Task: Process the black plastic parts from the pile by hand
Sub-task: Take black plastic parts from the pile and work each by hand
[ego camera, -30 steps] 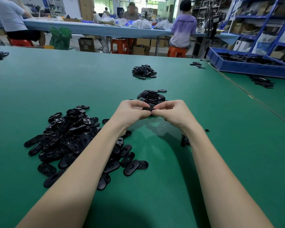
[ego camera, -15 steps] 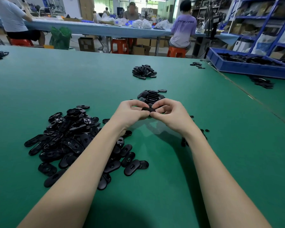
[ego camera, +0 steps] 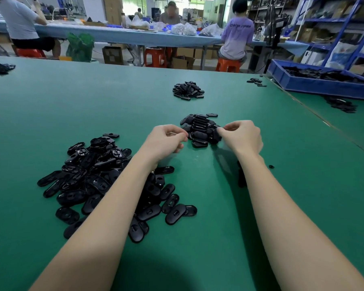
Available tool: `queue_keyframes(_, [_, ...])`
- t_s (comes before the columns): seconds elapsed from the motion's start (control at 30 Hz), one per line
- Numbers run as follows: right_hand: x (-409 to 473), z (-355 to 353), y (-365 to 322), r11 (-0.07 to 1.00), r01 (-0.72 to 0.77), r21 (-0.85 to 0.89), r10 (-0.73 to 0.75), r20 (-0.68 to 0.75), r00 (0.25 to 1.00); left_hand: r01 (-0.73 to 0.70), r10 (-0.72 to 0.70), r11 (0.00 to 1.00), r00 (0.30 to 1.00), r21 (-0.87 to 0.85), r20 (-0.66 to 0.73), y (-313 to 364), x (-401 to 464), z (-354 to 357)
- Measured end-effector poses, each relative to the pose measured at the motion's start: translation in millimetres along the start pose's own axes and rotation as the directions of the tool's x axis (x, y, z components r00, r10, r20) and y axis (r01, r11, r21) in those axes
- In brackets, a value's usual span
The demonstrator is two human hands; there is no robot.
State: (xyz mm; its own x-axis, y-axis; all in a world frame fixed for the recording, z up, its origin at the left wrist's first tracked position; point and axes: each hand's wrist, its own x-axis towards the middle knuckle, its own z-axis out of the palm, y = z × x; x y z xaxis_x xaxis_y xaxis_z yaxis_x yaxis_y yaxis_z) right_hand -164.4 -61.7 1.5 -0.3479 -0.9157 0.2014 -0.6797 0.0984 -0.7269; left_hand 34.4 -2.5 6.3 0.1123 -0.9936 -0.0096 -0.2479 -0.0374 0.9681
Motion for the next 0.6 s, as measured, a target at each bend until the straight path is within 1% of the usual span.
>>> queue_keyframes(0.1, [6.5,8.7,-11.4,0.999,0.023,-0.037,-0.022,0.031,0.999,-0.003,0.001,0.998,0.999,0.065,0.032,-0.5,-0.2,-0.8])
queue_keyframes(0.2, [4.9,10.2,-14.2,0.999,0.035,-0.033,-0.033,0.07,0.997,-0.025,0.015,0.989,0.997,0.147,0.071,1.3,-0.2,-4.9])
queue_keyframes(0.3, [-4.1,5.1,-11.0,0.998,0.055,0.014,-0.056,0.108,0.993,-0.043,0.015,0.966,0.994,0.256,0.111,4.1,-2.0,-9.3])
queue_keyframes(0.37, [-11.5,1.6,-6.7,0.996,0.07,0.052,-0.076,0.131,0.988,-0.067,0.021,0.933,0.991,0.354,0.132,7.3,-4.1,-11.7])
queue_keyframes(0.47, [-22.4,-0.6,1.6,0.992,0.101,0.08,-0.114,0.191,0.975,-0.099,0.007,0.827,0.986,0.553,0.167,16.8,-7.1,-17.4])
queue_keyframes(0.53, [-26.0,-1.5,5.9,0.989,0.122,0.082,-0.139,0.247,0.959,-0.081,-0.056,0.697,0.984,0.713,0.167,25.1,-8.7,-20.1])
queue_keyframes(0.6, [-27.5,-4.2,8.2,0.985,0.148,0.084,-0.167,0.314,0.935,-0.035,-0.121,0.553,0.985,0.833,0.122,31.8,-11.7,-18.5])
